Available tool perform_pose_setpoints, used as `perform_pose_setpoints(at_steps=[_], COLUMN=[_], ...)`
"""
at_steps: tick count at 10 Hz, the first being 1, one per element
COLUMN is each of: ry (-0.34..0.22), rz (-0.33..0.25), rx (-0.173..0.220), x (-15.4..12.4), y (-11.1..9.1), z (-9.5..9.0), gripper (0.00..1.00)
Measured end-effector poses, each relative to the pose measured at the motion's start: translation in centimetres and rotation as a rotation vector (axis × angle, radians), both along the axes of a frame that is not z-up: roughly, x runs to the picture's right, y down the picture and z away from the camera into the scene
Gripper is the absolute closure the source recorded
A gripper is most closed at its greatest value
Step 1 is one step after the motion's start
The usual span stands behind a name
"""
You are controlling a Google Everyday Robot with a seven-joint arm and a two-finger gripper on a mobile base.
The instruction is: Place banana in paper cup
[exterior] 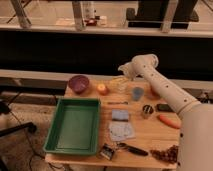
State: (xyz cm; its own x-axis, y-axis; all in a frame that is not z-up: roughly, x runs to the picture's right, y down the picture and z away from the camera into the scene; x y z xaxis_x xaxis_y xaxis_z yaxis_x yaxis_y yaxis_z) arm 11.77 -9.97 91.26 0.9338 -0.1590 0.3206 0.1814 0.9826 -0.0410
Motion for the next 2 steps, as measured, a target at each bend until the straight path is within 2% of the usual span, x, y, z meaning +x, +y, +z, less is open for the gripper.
perform_pose_setpoints(at_steps=[2], ry=[0.023], rz=[0.016], rx=[0.001], x=[-0.10], y=[-0.07], z=[0.13], gripper=[0.20])
